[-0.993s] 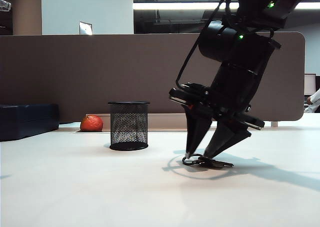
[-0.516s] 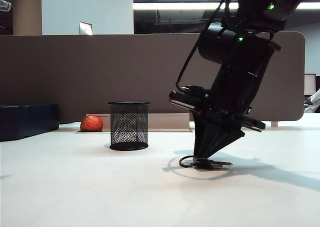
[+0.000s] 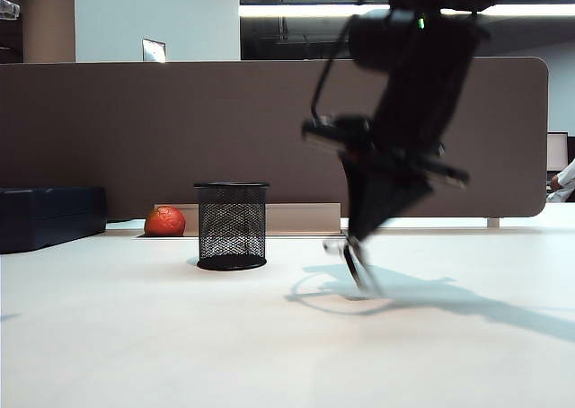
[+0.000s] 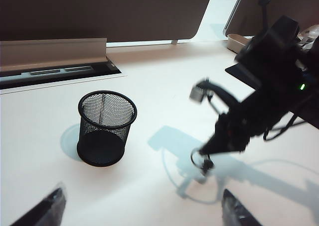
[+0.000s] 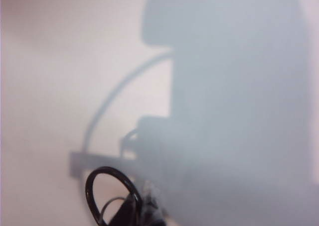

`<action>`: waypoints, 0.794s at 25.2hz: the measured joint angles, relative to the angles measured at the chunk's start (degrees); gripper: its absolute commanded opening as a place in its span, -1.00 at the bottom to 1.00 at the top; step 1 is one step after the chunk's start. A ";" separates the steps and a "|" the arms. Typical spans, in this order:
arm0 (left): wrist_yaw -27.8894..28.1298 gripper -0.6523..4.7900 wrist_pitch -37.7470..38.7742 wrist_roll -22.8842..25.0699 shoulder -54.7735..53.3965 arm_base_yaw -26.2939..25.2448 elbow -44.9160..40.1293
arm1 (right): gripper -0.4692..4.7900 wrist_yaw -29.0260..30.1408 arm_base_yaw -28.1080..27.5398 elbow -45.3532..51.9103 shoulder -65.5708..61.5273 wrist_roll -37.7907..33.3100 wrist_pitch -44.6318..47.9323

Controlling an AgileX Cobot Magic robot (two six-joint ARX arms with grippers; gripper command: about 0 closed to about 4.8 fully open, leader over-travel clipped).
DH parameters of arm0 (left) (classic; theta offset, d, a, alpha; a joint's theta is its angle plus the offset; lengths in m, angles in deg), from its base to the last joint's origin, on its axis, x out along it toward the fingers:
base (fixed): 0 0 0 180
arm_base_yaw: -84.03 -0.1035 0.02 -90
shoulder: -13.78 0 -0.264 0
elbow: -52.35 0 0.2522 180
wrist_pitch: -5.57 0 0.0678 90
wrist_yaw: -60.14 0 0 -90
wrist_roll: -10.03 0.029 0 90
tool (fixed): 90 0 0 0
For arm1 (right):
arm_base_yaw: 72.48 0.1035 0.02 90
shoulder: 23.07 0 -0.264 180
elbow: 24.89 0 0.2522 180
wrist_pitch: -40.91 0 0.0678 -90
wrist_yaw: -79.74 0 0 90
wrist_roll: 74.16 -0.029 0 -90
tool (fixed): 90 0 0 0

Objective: Pick up a bunch of keys from the table, then put them into the black basket.

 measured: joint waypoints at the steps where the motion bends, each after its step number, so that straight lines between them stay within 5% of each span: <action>1: 0.07 0.72 0.04 0.00 0.00 0.00 0.00 | -0.86 0.00 0.00 -1.05 0.39 0.04 -0.07; 20: 1.33 0.72 0.04 0.00 0.00 0.00 0.00 | -0.86 -0.02 0.31 -15.10 0.31 1.57 -5.84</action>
